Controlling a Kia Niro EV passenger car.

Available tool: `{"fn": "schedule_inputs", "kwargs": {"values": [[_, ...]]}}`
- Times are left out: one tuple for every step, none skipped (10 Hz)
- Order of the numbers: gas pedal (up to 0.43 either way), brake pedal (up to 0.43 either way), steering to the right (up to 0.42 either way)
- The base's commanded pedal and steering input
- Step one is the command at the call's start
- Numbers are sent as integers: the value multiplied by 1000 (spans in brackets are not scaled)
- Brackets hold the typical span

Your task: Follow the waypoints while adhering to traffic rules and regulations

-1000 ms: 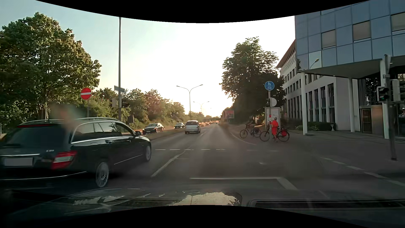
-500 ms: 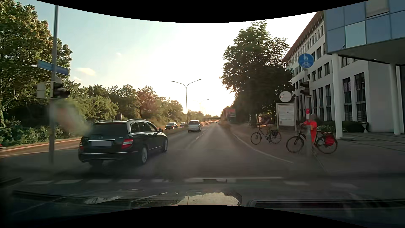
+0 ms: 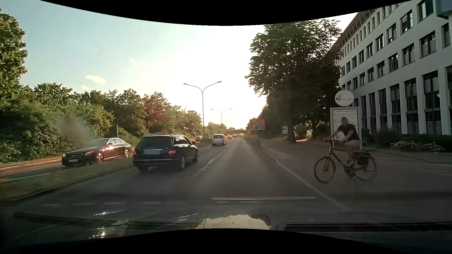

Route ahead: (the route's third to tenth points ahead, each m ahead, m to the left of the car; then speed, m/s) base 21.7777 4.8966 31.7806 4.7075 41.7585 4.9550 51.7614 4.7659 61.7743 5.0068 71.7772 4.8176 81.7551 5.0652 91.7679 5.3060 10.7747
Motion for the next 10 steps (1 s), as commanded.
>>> {"fn": "schedule_inputs", "kwargs": {"values": [[169, 0, 0], [169, 0, 0], [157, 0, 0], [157, 0, 0], [157, 0, 0], [157, 0, 0], [157, 0, 0], [150, 0, 0], [150, 0, 0], [150, 0, 0]]}}
